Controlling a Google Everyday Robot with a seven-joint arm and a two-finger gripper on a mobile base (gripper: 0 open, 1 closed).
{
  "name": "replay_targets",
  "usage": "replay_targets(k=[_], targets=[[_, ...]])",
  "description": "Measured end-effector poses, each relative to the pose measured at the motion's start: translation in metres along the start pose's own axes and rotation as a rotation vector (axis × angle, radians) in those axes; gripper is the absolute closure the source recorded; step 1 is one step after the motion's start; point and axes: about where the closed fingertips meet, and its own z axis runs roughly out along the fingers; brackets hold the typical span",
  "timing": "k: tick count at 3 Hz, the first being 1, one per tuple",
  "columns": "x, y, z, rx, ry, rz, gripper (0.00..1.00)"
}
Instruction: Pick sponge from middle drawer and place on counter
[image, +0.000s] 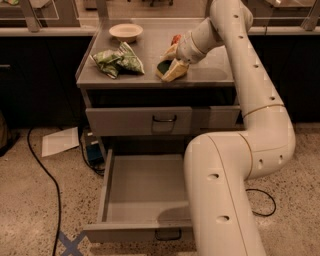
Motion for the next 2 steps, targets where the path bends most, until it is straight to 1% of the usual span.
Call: replay_targets(k=[1,2], targets=[[0.0,0.0,0.0,0.0,0.0,0.0,0.81],[0.0,0.0,0.0,0.0,0.0,0.0,0.58]])
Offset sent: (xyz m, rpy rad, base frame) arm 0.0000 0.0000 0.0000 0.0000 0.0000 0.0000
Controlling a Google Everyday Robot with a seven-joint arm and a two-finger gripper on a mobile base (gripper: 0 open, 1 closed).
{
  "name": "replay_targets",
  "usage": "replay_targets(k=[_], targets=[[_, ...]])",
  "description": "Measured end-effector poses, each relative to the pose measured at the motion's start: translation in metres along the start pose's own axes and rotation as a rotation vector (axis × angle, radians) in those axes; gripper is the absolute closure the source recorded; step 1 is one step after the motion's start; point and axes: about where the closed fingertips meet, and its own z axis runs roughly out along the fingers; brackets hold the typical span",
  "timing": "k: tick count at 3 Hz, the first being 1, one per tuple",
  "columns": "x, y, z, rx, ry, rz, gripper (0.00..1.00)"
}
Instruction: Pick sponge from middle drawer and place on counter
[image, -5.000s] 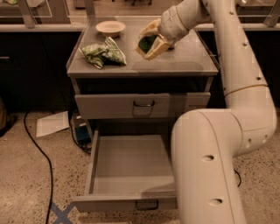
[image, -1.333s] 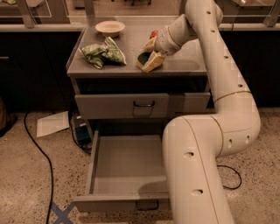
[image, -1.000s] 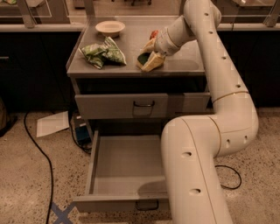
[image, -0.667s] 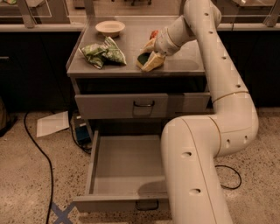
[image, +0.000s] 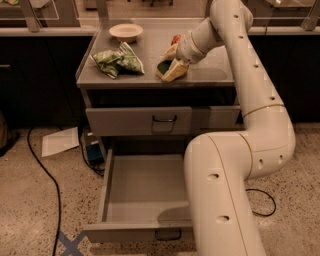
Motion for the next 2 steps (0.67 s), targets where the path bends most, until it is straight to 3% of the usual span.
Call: replay_targets(k=[2], targets=[[0.0,0.0,0.0001,0.0,0.0,0.0,0.12]])
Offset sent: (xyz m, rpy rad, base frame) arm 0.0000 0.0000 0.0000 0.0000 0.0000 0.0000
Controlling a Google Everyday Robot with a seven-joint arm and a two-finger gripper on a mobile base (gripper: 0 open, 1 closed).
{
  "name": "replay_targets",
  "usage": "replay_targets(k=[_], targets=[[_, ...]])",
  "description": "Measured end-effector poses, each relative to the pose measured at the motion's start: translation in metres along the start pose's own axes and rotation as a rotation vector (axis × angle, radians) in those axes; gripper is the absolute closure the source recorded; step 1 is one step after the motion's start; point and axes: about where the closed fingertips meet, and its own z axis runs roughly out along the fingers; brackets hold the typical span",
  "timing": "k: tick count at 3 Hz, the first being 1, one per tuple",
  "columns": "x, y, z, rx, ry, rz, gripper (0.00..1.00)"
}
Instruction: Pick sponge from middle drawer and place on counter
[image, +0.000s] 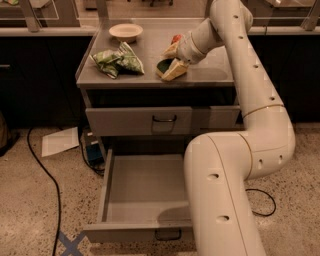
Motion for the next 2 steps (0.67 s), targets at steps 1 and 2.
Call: replay_targets(k=[1,2], targets=[[0.0,0.0,0.0,0.0,0.0,0.0,0.0],[0.0,0.0,0.0,0.0,0.0,0.0,0.0]])
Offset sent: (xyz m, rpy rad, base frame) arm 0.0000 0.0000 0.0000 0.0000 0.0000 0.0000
